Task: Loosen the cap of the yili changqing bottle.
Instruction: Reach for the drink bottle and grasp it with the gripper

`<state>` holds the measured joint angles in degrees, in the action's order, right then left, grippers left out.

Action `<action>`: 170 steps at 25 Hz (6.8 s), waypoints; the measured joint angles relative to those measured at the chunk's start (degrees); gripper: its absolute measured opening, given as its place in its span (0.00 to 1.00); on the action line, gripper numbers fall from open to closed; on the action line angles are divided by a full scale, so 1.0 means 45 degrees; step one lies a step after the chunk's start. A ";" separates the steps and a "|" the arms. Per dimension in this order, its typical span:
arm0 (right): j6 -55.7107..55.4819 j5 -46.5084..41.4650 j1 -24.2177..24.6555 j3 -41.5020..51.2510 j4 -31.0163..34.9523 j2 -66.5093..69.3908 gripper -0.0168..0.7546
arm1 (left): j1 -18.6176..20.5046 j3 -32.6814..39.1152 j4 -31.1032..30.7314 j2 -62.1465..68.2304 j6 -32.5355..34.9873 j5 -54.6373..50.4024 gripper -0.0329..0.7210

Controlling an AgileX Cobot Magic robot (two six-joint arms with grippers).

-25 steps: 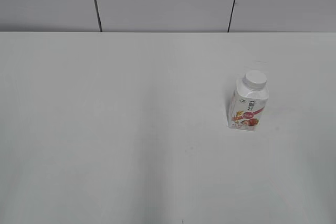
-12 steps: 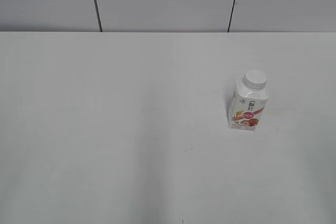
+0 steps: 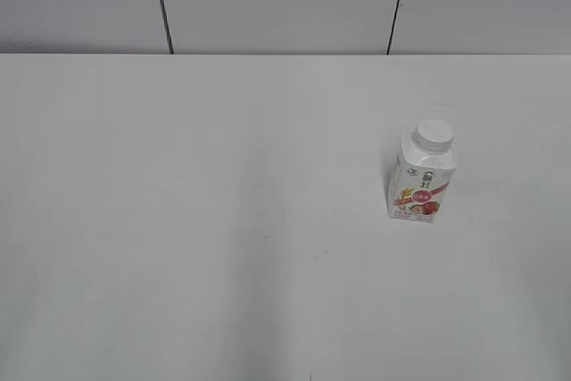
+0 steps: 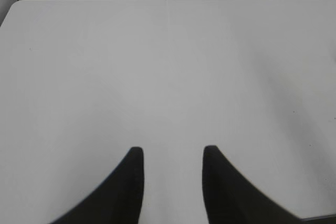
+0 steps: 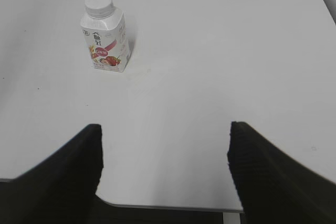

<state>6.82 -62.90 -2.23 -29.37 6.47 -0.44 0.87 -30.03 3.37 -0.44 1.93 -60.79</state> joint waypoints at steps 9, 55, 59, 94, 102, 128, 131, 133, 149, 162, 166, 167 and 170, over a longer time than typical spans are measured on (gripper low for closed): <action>0.0000 0.0000 0.0000 0.0000 0.0000 0.0000 0.78 | 0.0000 0.0000 0.0000 0.0105 0.0000 0.0000 0.76; 0.0000 0.0000 0.0000 0.0000 0.0023 0.0000 0.78 | -0.0233 0.3073 -0.0157 1.1642 0.0736 2.1388 0.72; 0.0000 0.0000 0.0000 0.0000 0.0023 0.0000 0.78 | -0.0233 0.3073 -0.0353 1.1642 0.0736 2.1509 0.70; 0.0000 0.0000 0.0000 0.0000 0.0098 0.0000 0.78 | -0.0233 -0.1830 -1.5340 2.3484 -0.6729 2.8570 0.70; 0.0000 0.0014 0.0000 0.0000 0.0098 0.0000 0.78 | -0.1306 -0.3915 -1.6983 2.5394 -0.6894 2.8774 0.71; 0.0000 0.0001 0.0000 0.0000 0.0098 0.0000 0.78 | -0.6234 -0.9148 -1.5348 2.9499 -0.7914 2.7988 0.79; 0.0000 0.0001 0.0000 0.0000 0.0098 0.0000 0.78 | -0.6517 -0.9637 -1.5335 2.9802 -0.7969 2.7809 0.79; 0.0000 0.0001 0.0000 0.0000 0.0098 0.0000 0.78 | -0.6712 -0.9970 -1.5336 2.9938 -0.7992 2.7519 0.79; 0.0000 0.0001 0.0000 0.0000 0.0098 0.0000 0.78 | -0.7733 -1.2214 -1.5246 3.1040 -0.9007 2.5767 0.79; 0.0000 0.0001 0.0000 0.0000 0.0098 0.0000 0.78 | -0.7809 -1.2214 -1.4854 3.1301 -0.9007 2.6108 0.79; 0.0000 0.0001 0.0000 0.0000 0.0098 0.0000 0.78 | -0.7809 -1.2214 -1.4682 3.1301 -0.9007 2.6196 0.79; 0.0000 0.0001 0.0000 0.0000 0.0098 0.0000 0.78 | -0.7809 -1.2214 -1.4668 3.1315 -0.9007 2.6232 0.79; 0.0000 0.0001 0.0000 0.0000 0.0098 0.0000 0.78 | -0.7809 -1.2214 -1.4668 3.1315 -0.9007 2.6334 0.76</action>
<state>6.82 -62.89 -2.23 -29.37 6.90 -0.44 -34.27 -84.99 -62.63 140.47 -38.60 57.71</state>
